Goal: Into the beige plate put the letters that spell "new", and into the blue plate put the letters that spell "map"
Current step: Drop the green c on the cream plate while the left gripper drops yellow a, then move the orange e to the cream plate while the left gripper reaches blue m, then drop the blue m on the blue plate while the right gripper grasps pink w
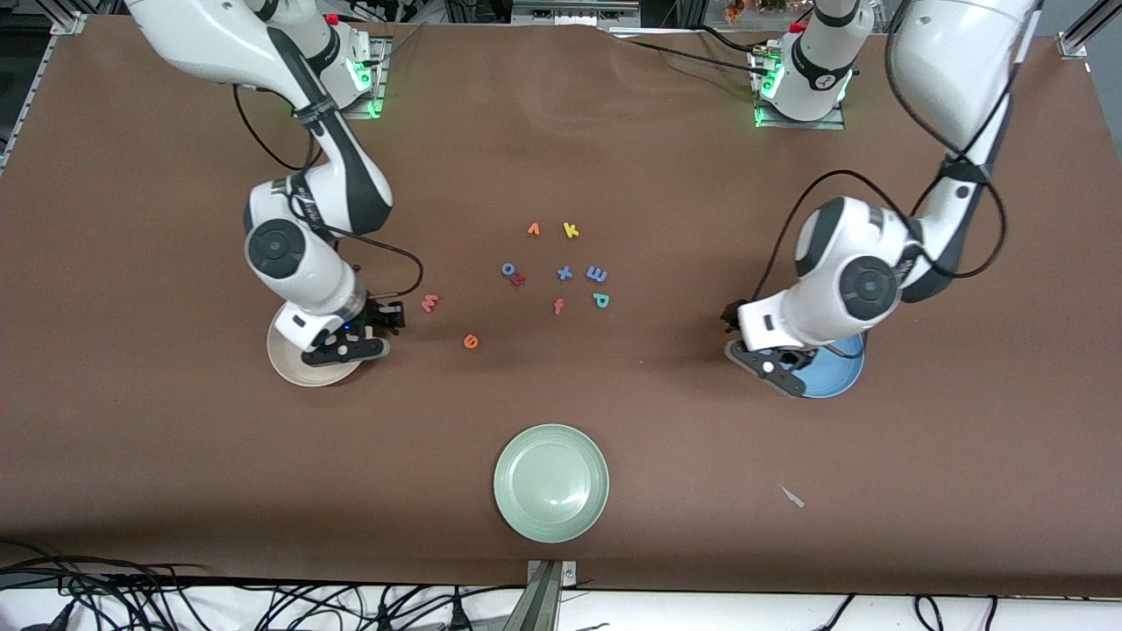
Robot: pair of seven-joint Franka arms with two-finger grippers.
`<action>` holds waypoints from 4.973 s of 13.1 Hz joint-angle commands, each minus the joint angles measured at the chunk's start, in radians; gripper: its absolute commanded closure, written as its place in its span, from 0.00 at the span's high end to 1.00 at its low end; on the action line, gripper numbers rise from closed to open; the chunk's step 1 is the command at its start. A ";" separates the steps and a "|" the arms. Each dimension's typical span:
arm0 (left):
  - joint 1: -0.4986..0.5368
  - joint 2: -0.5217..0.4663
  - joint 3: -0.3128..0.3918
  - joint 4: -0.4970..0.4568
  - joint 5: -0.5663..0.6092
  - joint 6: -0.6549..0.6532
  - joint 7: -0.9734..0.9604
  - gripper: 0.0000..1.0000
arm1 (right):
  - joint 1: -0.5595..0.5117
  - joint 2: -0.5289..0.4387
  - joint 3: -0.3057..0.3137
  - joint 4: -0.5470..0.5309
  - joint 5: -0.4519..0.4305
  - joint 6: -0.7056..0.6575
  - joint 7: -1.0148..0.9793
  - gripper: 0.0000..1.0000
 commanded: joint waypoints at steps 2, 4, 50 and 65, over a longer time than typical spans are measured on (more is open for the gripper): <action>-0.036 0.022 -0.069 -0.003 0.004 -0.009 -0.335 1.00 | 0.069 0.123 -0.006 0.143 -0.001 0.021 0.165 0.60; -0.084 0.022 -0.084 -0.025 0.005 0.002 -0.517 1.00 | 0.106 0.175 -0.006 0.199 -0.002 0.039 0.260 0.60; 0.118 0.019 -0.064 -0.020 0.021 -0.185 -0.942 0.01 | 0.017 -0.032 0.060 -0.160 -0.017 0.119 0.438 0.53; 0.205 0.040 -0.262 0.173 0.106 -0.371 -0.690 1.00 | 0.052 0.017 0.063 -0.264 -0.030 0.312 0.521 0.49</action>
